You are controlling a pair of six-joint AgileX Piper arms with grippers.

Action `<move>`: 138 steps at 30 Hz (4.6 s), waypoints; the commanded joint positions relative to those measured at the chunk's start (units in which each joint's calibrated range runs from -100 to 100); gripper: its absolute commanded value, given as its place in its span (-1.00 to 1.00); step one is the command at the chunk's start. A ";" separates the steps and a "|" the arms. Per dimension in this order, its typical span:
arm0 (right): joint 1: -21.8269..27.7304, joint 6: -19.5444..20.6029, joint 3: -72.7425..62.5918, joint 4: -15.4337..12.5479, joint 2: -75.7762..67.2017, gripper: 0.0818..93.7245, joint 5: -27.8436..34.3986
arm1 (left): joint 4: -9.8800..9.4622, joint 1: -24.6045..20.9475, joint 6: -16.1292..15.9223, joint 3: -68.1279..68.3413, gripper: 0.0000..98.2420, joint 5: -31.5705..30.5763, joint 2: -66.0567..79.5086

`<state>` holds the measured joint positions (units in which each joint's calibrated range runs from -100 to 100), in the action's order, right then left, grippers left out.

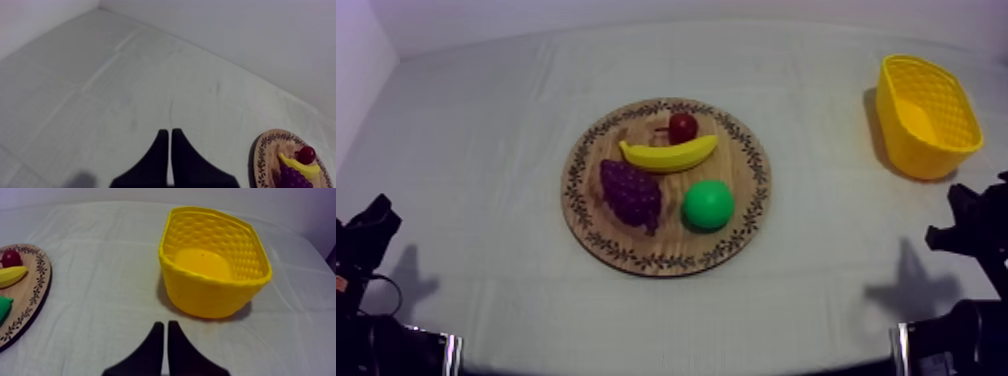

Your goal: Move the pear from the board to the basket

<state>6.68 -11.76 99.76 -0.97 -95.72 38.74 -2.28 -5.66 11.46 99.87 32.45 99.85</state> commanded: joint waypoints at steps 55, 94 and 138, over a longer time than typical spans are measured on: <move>-0.12 2.75 0.02 0.01 -0.04 -0.99 -0.06 | 0.00 -0.02 -0.01 0.02 -1.00 0.05 -0.02; -8.15 2.16 -48.04 -5.52 35.78 -0.96 17.74 | 0.00 -0.02 -0.01 0.02 -1.00 0.05 -0.02; -29.62 -10.57 -58.81 -9.46 83.40 0.59 29.25 | 0.00 -0.02 0.00 0.02 -1.00 0.05 -0.02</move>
<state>-22.64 -22.11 40.88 -10.43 -12.64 68.20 -2.28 -5.66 11.45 99.87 32.45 99.85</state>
